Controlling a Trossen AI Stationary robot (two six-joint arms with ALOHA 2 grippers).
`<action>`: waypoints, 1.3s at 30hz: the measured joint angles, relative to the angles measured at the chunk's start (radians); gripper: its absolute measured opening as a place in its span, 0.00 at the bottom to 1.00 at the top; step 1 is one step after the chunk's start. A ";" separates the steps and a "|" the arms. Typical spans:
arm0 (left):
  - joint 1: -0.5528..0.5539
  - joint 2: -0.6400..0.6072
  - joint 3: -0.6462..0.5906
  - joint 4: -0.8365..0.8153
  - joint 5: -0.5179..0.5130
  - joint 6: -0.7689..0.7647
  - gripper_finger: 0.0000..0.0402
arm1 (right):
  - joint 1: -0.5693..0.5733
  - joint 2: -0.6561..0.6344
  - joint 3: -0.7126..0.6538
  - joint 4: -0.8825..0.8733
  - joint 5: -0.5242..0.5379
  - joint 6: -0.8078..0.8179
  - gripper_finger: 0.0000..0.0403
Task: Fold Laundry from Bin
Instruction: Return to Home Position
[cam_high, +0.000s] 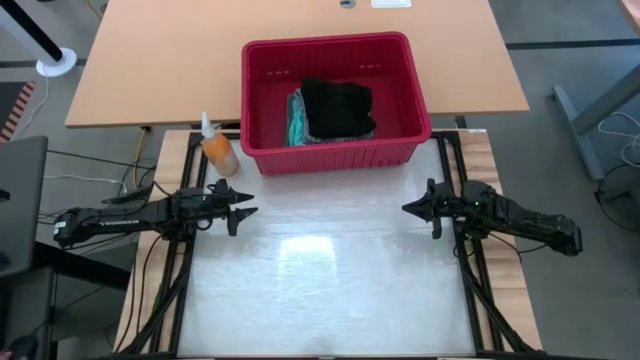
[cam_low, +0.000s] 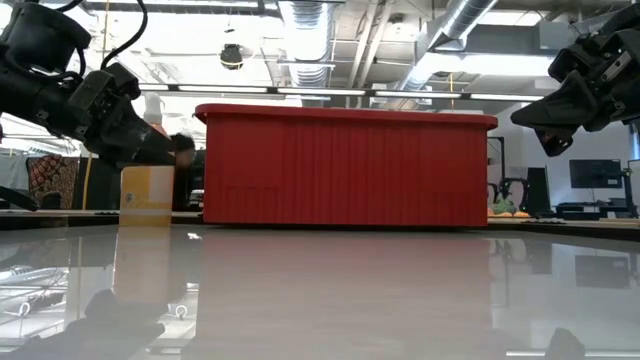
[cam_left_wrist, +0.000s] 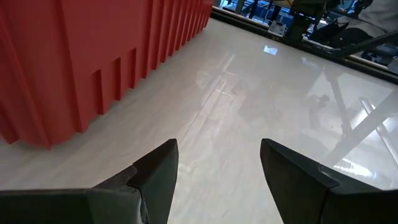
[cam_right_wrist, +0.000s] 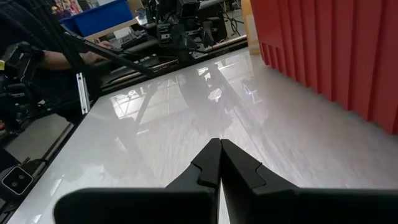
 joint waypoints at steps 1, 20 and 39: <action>0.000 0.000 0.000 0.000 0.000 0.000 0.54 | 0.000 0.000 0.000 0.000 0.000 0.000 0.09; 0.000 0.000 0.001 -0.004 0.000 0.000 0.54 | 0.000 0.000 0.000 0.000 0.000 0.000 0.09; 0.000 0.000 0.001 -0.005 0.001 0.000 0.54 | 0.000 0.000 0.000 0.000 0.000 0.000 0.09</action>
